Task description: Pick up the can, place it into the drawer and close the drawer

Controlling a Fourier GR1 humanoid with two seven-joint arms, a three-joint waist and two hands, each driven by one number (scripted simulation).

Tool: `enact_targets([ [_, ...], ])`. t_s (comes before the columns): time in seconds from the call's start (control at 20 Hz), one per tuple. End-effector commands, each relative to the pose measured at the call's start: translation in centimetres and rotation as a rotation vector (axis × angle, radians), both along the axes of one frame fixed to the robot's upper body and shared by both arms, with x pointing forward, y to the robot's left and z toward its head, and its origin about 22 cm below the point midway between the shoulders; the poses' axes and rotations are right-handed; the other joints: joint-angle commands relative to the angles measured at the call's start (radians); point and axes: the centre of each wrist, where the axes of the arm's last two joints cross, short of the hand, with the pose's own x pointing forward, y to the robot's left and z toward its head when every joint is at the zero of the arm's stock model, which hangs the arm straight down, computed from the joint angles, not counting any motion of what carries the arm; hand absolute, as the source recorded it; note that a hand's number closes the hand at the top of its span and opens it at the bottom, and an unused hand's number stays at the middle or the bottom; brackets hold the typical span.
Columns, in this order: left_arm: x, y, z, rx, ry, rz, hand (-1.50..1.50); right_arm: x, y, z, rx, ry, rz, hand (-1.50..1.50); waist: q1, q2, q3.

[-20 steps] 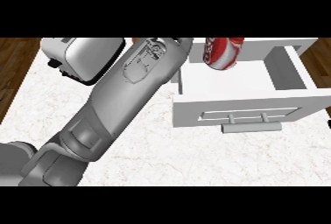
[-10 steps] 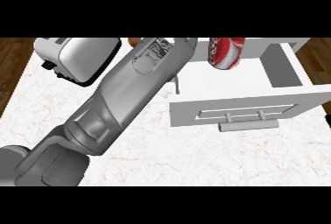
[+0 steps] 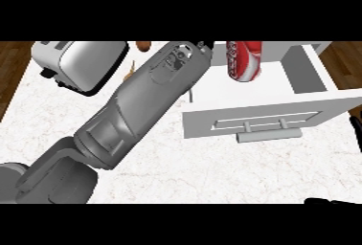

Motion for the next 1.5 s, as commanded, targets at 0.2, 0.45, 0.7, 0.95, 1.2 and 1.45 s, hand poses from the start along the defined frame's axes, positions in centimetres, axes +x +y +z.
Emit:
enact_targets([
  [0.2,0.7,1.2,-2.8,0.054,-0.011,0.040,1.50,0.9,0.7,0.4,0.009,0.000,0.009,-1.50,-0.014,0.008,0.000],
  [0.45,0.2,0.2,-1.9,0.096,-0.023,0.046,1.50,0.8,0.2,0.8,-0.014,-0.014,0.040,-1.50,-0.039,0.006,0.001],
  [0.7,0.5,1.0,-3.3,0.084,-0.034,0.109,-1.50,1.2,0.8,2.2,-0.019,-0.026,0.047,-1.50,-0.034,0.009,0.000],
  [0.95,0.4,1.1,-4.0,0.079,-0.049,0.153,-1.50,1.2,0.9,1.3,-0.007,-0.023,0.042,-1.50,-0.046,0.011,0.000],
  [1.2,0.1,0.8,-4.1,0.048,-0.035,0.162,-1.50,0.7,1.7,0.7,-0.020,-0.032,0.065,-1.50,-0.054,0.010,0.000],
  [1.45,0.4,1.5,-4.7,-0.002,-0.019,0.164,-1.50,0.8,0.0,2.0,-0.162,-0.099,0.006,-1.50,-0.035,0.014,-0.001],
])
